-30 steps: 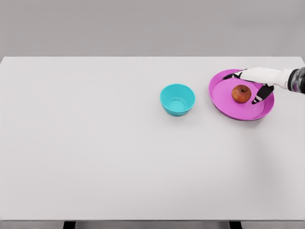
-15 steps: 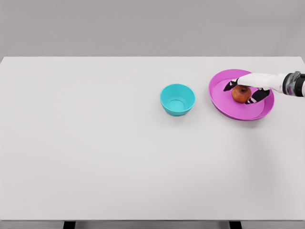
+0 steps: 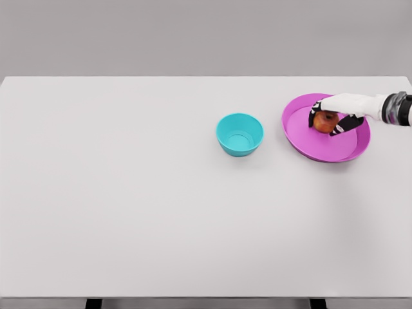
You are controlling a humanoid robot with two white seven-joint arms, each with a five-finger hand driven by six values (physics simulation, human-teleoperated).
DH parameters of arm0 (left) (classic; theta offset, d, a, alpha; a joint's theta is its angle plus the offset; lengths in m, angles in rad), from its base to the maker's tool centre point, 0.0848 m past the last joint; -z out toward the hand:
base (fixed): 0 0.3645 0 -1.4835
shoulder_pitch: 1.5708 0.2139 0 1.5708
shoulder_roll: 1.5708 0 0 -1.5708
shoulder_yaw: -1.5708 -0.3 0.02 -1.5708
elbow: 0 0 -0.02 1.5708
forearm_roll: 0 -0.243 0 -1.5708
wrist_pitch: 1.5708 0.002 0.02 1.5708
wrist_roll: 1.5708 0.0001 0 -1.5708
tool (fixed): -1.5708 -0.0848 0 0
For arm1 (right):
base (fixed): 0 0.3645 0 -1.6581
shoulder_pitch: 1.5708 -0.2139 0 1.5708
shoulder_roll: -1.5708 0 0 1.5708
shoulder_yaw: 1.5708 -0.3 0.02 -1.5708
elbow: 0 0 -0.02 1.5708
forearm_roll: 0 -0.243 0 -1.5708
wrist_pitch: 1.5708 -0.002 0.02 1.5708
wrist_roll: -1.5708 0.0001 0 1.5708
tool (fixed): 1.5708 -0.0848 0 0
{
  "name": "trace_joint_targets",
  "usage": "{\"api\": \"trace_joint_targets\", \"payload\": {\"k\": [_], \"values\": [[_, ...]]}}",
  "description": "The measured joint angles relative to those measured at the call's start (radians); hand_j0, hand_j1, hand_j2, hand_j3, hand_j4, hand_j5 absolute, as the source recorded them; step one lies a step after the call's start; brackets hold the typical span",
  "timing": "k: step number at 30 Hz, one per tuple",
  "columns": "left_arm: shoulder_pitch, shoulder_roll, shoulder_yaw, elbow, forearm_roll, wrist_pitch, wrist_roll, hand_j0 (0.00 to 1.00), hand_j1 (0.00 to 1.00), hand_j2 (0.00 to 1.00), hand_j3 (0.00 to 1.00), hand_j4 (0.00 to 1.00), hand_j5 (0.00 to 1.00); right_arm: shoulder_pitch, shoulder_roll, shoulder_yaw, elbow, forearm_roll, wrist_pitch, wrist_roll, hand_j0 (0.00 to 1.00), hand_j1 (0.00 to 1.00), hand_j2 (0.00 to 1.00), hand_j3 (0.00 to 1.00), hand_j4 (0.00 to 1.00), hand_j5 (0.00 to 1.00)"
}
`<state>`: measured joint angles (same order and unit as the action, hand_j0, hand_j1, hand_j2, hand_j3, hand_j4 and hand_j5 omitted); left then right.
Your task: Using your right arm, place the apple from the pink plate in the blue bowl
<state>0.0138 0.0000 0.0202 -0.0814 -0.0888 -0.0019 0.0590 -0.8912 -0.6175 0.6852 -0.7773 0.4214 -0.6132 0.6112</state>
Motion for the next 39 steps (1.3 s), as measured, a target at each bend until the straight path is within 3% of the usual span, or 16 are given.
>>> {"api": "trace_joint_targets", "payload": {"k": [5,11,26,39], "values": [[0.000,0.000,0.001,0.000,0.000,0.000,0.000,1.00,1.00,1.00,1.00,1.00,1.00,-0.012,-0.001,-0.004,-0.012,-0.001,0.000,0.000,0.48,0.48,0.48,0.48,0.48,0.48],[0.000,0.000,0.000,0.000,0.000,0.000,0.000,1.00,1.00,1.00,1.00,1.00,1.00,-0.021,-0.003,-0.008,-0.091,-0.001,-0.001,0.000,0.48,0.48,0.48,0.48,0.48,0.48],[0.000,0.000,0.000,0.000,0.000,0.000,0.000,1.00,1.00,1.00,1.00,1.00,1.00,0.000,0.012,0.000,-0.429,-0.001,-0.001,0.000,0.48,0.48,0.48,0.48,0.48,0.48],[0.000,0.000,0.000,0.000,0.000,0.000,0.000,1.00,1.00,1.00,1.00,1.00,1.00,0.002,0.073,0.082,-0.471,-0.001,-0.001,0.000,0.49,0.49,0.49,0.49,0.49,0.49]]}}
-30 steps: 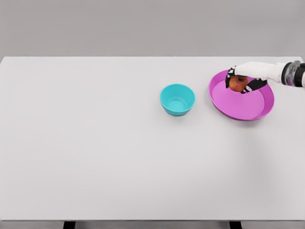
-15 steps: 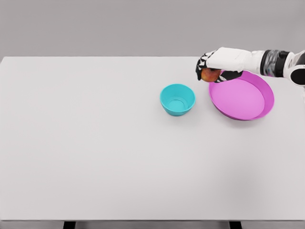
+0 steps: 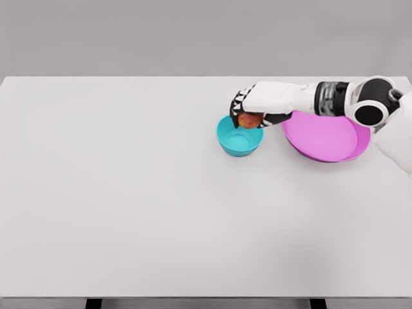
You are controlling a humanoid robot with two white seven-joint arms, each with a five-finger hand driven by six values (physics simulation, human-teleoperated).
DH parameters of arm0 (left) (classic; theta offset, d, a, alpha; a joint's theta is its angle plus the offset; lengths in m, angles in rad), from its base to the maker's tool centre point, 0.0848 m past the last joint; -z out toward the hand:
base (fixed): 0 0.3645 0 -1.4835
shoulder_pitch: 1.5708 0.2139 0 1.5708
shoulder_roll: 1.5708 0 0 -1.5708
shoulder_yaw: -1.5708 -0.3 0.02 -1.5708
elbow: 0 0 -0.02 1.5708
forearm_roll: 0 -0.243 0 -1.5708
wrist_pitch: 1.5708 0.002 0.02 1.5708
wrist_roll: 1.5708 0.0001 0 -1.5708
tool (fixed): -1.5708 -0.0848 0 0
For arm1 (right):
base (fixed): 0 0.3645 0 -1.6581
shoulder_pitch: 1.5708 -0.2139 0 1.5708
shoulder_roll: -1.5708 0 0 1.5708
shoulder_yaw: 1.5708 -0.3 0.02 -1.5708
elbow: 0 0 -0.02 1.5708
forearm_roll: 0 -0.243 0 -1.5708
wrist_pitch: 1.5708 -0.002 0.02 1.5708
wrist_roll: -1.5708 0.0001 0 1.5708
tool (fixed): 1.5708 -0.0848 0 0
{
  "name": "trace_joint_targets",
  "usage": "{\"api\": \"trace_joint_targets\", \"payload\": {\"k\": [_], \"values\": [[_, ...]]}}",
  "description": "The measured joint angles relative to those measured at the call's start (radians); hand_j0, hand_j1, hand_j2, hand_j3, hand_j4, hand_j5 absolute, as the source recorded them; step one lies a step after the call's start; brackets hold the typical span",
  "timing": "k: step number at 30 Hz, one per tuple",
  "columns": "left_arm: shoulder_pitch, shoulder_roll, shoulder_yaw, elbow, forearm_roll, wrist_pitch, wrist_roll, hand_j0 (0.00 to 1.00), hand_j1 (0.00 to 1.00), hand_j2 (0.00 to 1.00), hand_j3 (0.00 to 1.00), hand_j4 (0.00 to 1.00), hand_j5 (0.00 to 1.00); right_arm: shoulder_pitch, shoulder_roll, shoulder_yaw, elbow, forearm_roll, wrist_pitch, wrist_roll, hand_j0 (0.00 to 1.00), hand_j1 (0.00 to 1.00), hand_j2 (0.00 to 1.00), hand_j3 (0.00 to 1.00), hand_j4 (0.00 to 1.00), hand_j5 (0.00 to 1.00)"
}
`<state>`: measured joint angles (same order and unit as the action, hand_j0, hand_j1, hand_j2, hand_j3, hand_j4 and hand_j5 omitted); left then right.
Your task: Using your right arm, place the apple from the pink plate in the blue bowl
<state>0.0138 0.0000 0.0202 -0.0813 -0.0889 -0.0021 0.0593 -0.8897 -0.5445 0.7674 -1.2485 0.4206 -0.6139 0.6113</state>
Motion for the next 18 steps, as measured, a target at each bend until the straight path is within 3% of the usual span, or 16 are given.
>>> {"api": "trace_joint_targets", "payload": {"k": [11,12,13,14,18], "values": [[0.000,0.000,0.000,0.000,0.000,0.000,0.000,1.00,1.00,1.00,1.00,1.00,1.00,-0.005,0.004,0.038,-0.002,0.000,0.000,0.000,0.53,0.53,0.53,0.53,0.53,0.53],[0.000,0.000,0.000,0.000,0.000,0.000,0.000,1.00,1.00,1.00,1.00,1.00,1.00,-0.006,0.004,0.040,-0.002,-0.001,0.000,0.000,0.62,0.62,0.62,0.62,0.62,0.62],[0.000,0.000,0.000,0.000,0.000,0.000,0.000,1.00,1.00,1.00,1.00,1.00,1.00,-0.006,0.004,0.042,-0.002,-0.001,0.000,0.000,0.96,0.96,0.96,0.96,0.96,0.96],[0.000,0.000,0.000,0.000,0.000,0.000,0.000,1.00,1.00,1.00,1.00,1.00,1.00,-0.006,0.004,0.043,-0.002,-0.001,0.000,0.000,1.00,1.00,1.00,1.00,1.00,1.00],[0.000,0.000,0.000,0.000,0.000,0.000,0.000,1.00,1.00,1.00,1.00,1.00,1.00,-0.006,0.004,0.044,-0.002,-0.001,0.000,0.000,1.00,1.00,1.00,1.00,1.00,1.00]]}}
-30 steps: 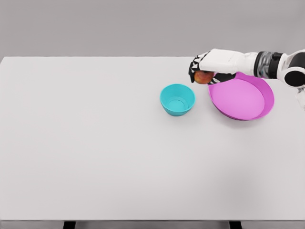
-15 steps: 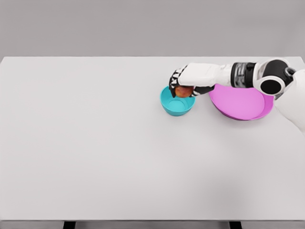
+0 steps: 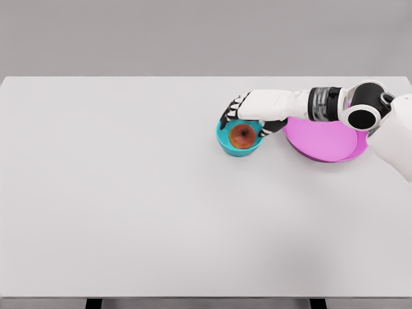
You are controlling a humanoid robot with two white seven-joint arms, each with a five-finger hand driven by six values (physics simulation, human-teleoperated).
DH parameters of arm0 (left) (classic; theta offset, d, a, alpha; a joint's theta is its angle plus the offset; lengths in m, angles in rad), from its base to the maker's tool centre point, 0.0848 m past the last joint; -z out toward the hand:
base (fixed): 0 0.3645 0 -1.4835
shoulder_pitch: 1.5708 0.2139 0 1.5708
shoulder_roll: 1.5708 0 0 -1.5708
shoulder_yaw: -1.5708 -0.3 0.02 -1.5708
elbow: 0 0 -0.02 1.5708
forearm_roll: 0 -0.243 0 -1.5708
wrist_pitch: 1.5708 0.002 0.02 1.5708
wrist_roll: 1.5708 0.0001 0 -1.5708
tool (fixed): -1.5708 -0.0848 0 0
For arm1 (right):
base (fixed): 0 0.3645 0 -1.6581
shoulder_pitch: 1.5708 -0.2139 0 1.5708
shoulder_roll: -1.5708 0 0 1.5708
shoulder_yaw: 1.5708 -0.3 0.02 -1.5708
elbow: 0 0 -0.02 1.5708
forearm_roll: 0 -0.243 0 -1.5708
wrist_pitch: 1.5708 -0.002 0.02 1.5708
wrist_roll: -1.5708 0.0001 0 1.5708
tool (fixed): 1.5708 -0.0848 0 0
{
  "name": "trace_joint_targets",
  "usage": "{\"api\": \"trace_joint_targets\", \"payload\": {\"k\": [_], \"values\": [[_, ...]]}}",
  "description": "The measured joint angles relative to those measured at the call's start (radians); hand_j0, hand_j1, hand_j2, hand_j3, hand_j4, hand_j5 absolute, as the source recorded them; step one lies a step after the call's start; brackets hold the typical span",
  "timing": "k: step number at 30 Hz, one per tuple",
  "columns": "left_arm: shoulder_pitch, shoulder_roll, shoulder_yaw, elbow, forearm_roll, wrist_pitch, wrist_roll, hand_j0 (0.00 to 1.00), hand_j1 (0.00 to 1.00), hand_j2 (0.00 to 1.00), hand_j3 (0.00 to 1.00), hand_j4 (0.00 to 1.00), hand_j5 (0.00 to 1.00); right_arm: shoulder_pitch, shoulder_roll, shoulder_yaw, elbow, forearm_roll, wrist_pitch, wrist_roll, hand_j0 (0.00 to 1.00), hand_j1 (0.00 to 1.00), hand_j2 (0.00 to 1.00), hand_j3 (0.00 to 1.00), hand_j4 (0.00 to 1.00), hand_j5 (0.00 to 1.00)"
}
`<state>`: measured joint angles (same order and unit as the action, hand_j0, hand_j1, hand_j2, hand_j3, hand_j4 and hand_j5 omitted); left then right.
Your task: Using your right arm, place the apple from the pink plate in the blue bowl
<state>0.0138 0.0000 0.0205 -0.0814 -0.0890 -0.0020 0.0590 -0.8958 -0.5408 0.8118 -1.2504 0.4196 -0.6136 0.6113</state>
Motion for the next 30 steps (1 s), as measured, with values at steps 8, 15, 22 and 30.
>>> {"api": "trace_joint_targets", "payload": {"k": [8,15,22,30], "values": [[0.000,0.000,0.000,0.000,0.000,0.000,0.000,1.00,1.00,1.00,1.00,1.00,1.00,-0.002,-0.013,-0.045,-0.067,0.000,-0.001,0.000,1.00,1.00,1.00,1.00,1.00,1.00],[0.000,0.000,0.000,0.000,0.000,0.000,0.000,1.00,1.00,1.00,1.00,1.00,1.00,0.189,-0.151,-0.331,-0.153,-0.011,-0.001,0.000,1.00,1.00,1.00,1.00,1.00,1.00],[0.000,0.000,0.000,0.000,0.000,0.000,0.000,1.00,1.00,1.00,1.00,1.00,1.00,0.460,-0.190,-0.666,-0.184,-0.011,-0.002,0.000,1.00,1.00,1.00,1.00,1.00,1.00],[0.000,0.000,0.000,0.000,0.000,0.000,0.000,1.00,1.00,1.00,1.00,1.00,1.00,0.541,-0.150,-0.762,-0.214,-0.013,0.000,0.000,1.00,1.00,1.00,1.00,1.00,1.00]]}}
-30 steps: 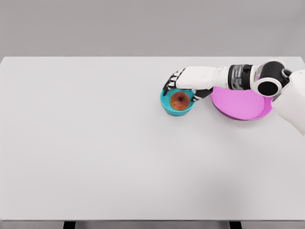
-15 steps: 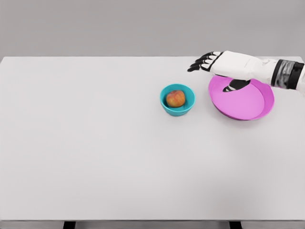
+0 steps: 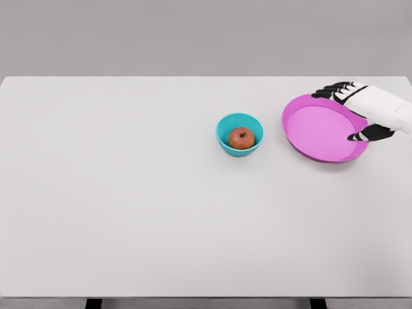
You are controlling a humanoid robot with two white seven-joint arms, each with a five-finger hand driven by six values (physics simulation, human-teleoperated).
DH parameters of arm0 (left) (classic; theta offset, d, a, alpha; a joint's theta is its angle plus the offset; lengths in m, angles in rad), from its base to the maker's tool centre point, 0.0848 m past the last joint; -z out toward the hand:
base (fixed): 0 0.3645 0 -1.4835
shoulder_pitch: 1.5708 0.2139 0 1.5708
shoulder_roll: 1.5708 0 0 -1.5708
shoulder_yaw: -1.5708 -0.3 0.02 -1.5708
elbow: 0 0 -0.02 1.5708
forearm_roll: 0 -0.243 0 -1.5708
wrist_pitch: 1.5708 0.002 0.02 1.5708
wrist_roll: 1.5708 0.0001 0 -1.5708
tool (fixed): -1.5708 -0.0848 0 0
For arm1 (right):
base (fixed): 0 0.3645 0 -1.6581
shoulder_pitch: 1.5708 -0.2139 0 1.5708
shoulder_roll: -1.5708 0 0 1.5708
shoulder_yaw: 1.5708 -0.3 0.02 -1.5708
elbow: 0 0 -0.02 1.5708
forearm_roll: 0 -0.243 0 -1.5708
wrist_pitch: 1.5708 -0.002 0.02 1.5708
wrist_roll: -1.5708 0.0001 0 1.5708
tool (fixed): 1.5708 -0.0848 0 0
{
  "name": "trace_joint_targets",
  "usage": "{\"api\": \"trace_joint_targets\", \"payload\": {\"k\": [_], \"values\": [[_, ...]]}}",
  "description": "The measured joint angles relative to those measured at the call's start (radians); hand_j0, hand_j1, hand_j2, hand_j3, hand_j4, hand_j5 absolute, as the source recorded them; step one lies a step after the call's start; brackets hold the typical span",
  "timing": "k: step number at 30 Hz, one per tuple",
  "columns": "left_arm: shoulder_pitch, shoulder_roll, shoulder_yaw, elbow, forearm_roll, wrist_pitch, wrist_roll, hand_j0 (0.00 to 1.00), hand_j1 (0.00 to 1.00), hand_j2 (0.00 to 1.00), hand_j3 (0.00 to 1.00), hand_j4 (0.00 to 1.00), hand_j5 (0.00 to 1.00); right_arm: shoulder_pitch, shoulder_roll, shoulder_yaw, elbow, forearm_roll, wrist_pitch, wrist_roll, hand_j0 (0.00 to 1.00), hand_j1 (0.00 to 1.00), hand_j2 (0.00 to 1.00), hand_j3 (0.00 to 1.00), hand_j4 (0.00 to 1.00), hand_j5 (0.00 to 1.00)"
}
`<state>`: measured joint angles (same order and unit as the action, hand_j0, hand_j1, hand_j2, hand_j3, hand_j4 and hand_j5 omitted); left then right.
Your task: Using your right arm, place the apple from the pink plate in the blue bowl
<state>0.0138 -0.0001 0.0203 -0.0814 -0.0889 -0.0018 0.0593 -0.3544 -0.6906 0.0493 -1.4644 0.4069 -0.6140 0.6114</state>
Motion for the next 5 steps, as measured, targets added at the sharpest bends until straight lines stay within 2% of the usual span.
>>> {"api": "trace_joint_targets", "payload": {"k": [5], "values": [[0.003,0.000,0.001,0.000,0.000,0.001,0.003,1.00,1.00,1.00,1.00,1.00,1.00,0.017,0.006,-0.006,0.006,0.006,0.000,0.000,1.00,1.00,1.00,1.00,1.00,1.00]]}}
